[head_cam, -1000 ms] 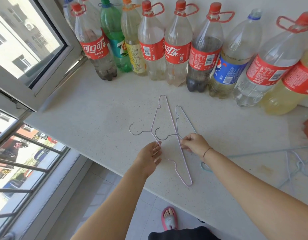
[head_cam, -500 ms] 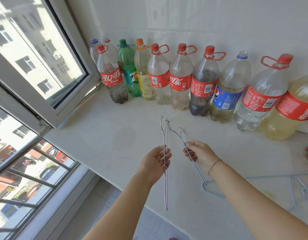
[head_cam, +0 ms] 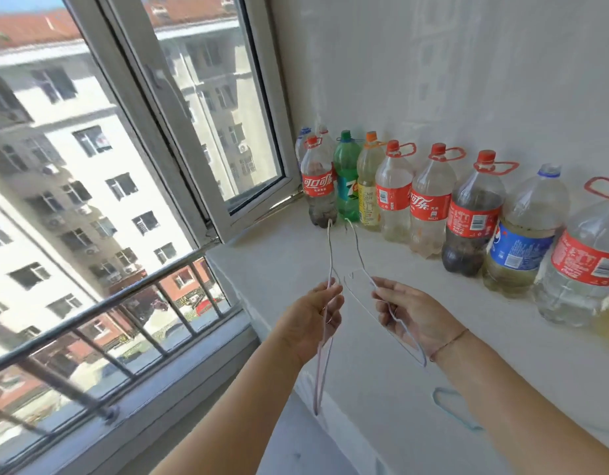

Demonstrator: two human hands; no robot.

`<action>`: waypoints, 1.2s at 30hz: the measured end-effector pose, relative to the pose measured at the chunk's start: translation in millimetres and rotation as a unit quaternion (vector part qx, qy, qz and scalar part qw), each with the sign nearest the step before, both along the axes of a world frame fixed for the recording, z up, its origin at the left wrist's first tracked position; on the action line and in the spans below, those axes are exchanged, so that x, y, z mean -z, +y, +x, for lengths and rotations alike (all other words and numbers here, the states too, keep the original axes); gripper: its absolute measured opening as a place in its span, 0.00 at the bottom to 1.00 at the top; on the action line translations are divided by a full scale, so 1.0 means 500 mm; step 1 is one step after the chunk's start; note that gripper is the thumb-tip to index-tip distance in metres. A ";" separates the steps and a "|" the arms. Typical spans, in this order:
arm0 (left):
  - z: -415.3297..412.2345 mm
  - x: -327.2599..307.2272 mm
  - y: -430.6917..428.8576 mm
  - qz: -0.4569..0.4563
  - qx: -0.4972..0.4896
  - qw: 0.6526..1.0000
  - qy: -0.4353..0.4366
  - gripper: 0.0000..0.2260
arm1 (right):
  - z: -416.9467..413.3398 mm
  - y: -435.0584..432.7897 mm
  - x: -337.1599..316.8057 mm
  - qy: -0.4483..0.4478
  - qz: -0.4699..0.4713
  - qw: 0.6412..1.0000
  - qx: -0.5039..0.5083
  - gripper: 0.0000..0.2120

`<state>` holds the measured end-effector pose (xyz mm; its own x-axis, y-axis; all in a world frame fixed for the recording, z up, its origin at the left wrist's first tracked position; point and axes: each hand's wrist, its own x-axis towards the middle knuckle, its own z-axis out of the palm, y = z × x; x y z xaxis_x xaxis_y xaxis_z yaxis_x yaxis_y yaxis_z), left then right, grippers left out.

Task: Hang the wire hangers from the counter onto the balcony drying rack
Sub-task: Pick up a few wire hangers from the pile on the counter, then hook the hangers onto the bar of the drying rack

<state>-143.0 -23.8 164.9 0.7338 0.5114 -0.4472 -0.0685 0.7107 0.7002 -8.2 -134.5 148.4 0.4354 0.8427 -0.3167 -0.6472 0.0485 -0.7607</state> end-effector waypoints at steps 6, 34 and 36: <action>-0.132 -0.175 0.004 0.083 -0.065 0.992 -0.063 0.07 | -0.092 0.030 -0.163 -0.007 0.098 0.990 -0.099 0.13; -0.523 -0.580 0.210 0.280 -0.272 0.899 -0.197 0.08 | -0.436 0.371 -0.629 -0.121 0.292 0.928 -0.196 0.09; -0.529 -0.582 0.222 0.276 -0.274 0.901 -0.195 0.07 | -0.434 0.383 -0.626 -0.117 0.294 0.929 -0.193 0.11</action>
<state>-407.5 87.1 455.9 0.3503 0.9098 0.2226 -0.6198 0.0470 0.7834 -225.3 56.8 461.6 0.0639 0.9473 0.3138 -0.5228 0.2996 -0.7981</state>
